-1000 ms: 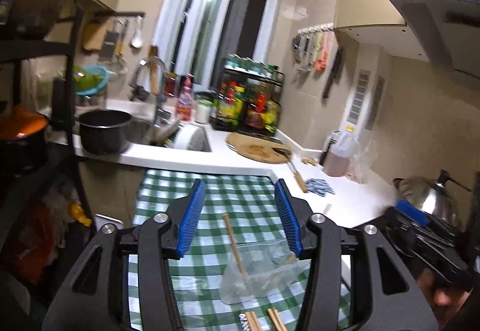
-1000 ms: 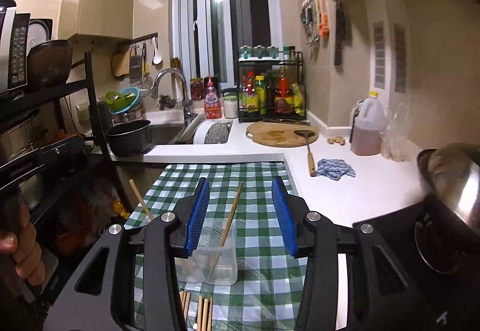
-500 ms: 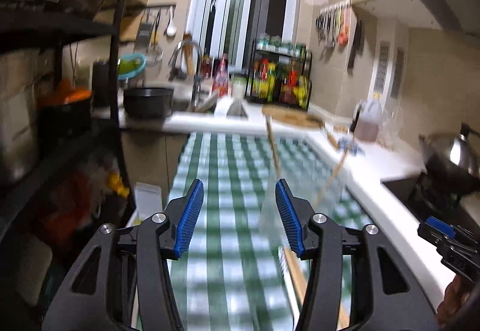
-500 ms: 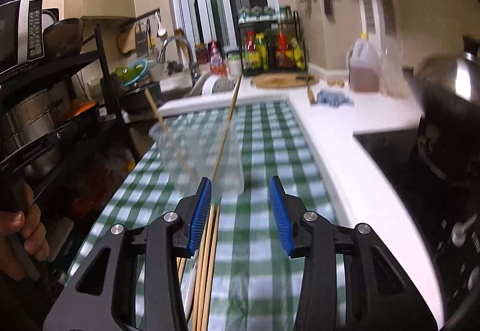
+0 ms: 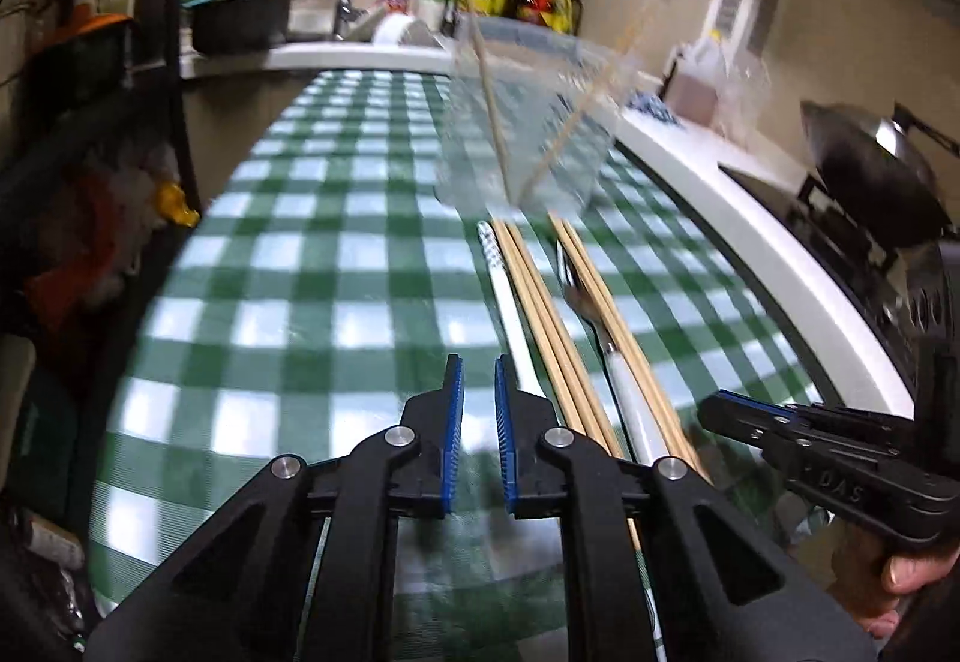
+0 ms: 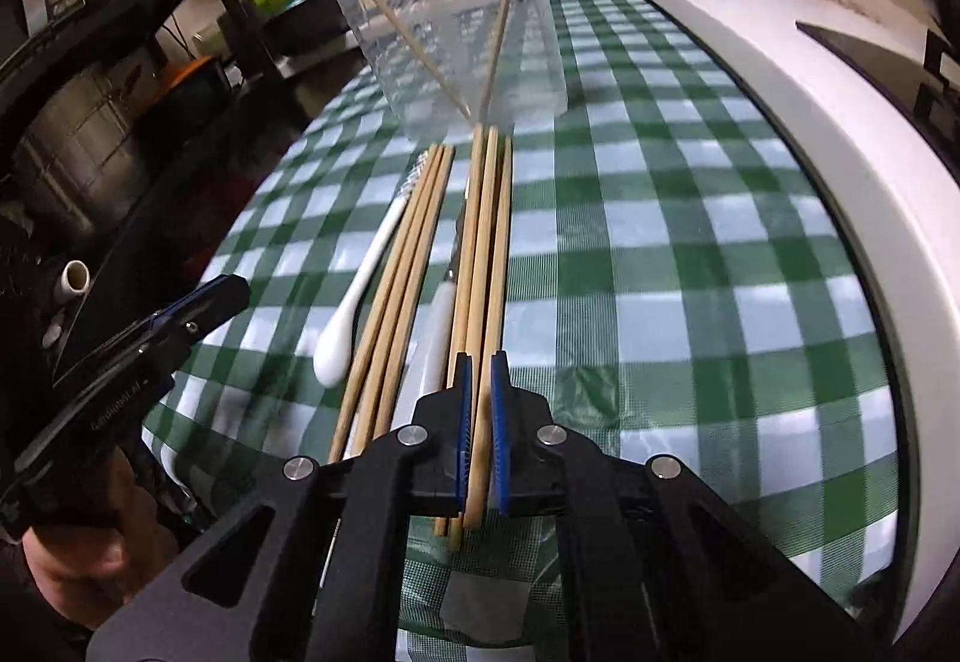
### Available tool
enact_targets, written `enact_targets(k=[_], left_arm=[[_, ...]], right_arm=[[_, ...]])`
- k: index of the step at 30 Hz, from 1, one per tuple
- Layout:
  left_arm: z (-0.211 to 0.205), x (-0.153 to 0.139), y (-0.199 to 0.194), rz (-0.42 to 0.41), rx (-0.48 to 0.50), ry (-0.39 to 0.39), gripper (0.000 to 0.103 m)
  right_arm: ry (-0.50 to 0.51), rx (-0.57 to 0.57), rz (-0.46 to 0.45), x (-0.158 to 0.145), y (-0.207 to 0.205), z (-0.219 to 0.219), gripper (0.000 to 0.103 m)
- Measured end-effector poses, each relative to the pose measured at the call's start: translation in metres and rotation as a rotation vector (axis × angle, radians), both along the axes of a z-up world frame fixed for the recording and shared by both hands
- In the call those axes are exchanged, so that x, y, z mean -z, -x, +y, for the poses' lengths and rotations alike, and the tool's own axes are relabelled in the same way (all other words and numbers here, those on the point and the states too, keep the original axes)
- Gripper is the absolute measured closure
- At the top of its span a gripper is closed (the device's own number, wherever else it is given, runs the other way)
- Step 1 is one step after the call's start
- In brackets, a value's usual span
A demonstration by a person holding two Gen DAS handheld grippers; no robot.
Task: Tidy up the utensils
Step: 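Move both open tools back down to the utensils on the cloth, then close the left tool on a bamboo chopstick while the right tool grasps another chopstick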
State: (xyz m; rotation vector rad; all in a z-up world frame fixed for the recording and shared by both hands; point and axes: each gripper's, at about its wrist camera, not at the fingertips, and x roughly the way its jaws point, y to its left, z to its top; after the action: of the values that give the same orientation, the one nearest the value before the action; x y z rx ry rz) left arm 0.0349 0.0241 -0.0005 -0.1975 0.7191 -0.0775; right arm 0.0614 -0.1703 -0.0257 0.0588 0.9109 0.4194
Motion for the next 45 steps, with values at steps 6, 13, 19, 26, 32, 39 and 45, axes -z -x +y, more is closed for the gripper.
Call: enact_targets(k=[6,13,19,26,32,39,45], left_arm=[[-0.015,0.013,0.003,0.023,0.054,0.006,0.092],[-0.026,0.019,0.002,0.037,0.096,0.019,0.092],[-0.044,0.028,-0.001,0.077,0.158,0.001,0.092],[-0.046,0.033,0.001,0.084,0.149,-0.051,0.093],[-0.041,0.028,0.003,0.08,0.127,-0.058,0.096],[-0.033,0.011,0.01,0.01,0.092,-0.065,0.097],[-0.005,0.007,0.009,-0.02,-0.042,-0.076,0.097]], right_arm=[[0.045,-0.018,0.027,0.007,-0.002,0.005,0.095],[0.097,-0.031,0.004,0.005,0.0,0.01,0.093],[0.128,-0.044,0.031,0.008,-0.002,0.012,0.092],[0.104,-0.026,0.042,0.01,-0.004,0.007,0.097],[0.112,0.026,0.027,0.007,-0.007,-0.001,0.097],[0.138,0.11,-0.005,0.001,-0.012,-0.016,0.097],[0.143,0.181,0.006,0.002,-0.019,-0.032,0.097]])
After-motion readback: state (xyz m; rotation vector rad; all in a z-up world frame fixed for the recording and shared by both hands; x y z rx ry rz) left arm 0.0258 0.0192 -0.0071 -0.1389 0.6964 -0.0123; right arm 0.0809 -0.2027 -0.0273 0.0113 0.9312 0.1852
